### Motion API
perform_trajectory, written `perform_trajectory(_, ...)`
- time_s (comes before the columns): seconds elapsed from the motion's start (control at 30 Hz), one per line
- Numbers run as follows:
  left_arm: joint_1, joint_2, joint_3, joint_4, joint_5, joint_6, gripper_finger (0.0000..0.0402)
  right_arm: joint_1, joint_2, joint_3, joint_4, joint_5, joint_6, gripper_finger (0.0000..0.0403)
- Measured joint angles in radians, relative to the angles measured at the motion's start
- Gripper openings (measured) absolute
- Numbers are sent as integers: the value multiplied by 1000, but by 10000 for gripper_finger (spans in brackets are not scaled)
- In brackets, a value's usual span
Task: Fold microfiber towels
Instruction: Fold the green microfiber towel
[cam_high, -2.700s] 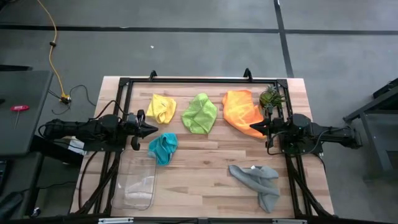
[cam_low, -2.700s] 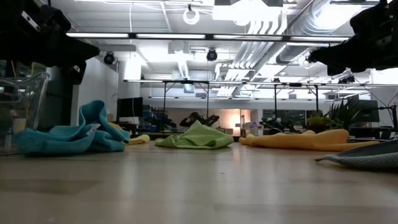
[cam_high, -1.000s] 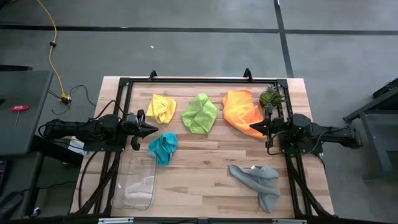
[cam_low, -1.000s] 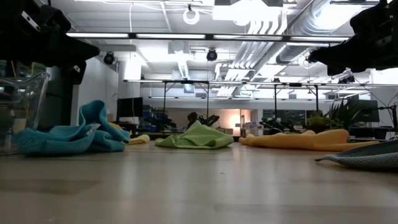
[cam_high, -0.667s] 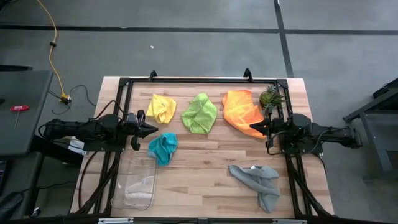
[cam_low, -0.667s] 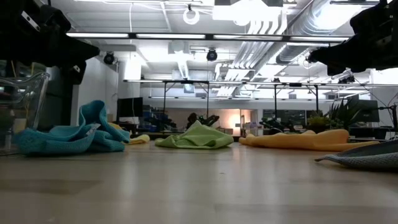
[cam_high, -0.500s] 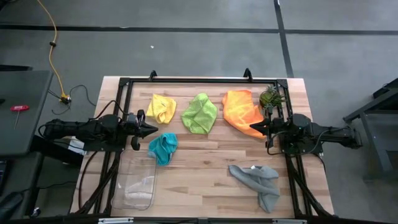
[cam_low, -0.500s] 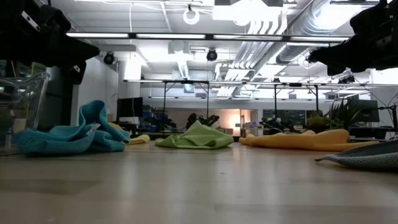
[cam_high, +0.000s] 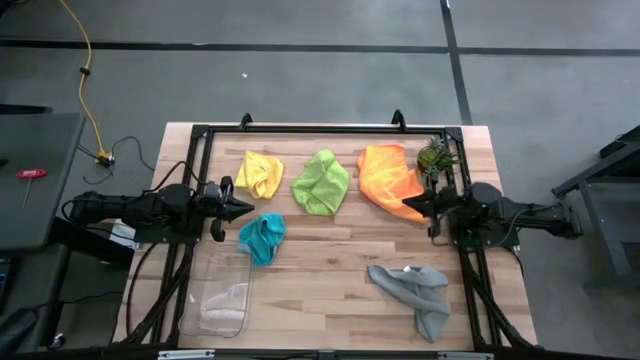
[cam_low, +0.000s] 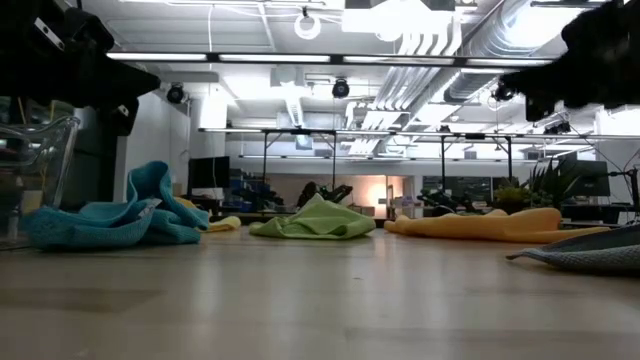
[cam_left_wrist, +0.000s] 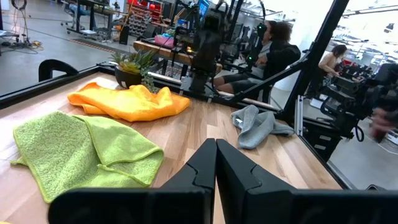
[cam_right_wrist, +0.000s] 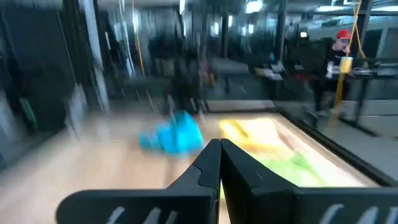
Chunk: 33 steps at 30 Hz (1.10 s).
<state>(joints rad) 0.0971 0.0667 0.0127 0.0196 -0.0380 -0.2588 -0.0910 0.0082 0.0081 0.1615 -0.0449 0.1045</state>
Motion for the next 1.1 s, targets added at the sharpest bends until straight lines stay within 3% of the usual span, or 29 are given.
perform_trajectory(0.1, 0, 0, 0, 0, 0, 0, 0, 0, -2, 0, 232, 50, 274, 0)
perform_trajectory(0.2, 0, 0, 0, 0, 0, 0, 0, 0, -1, 0, 408, 213, 397, 0)
perform_trajectory(0.27, 0, 0, 0, 0, 0, 0, 0, 0, 0, 7, 439, 269, 398, 0)
perform_trajectory(0.37, 0, 0, 0, 1, -3, 0, 0, 0, 33, 43, 426, 269, 369, 0)
perform_trajectory(0.53, 0, 1, 0, 30, -19, 0, 0, 0, 175, 113, 423, 280, 340, 0)
perform_trajectory(0.8, 0, 1, 0, 400, -27, -98, 0, 0, 458, 245, 426, 343, 345, 0)
perform_trajectory(0.97, 1, 9, 2, 569, -222, -178, 0, 0, 622, 351, 426, 344, 389, 0)
perform_trajectory(1.1, 0, 54, 46, 505, -195, -259, 0, -10, 767, 460, 428, 352, 385, 0)
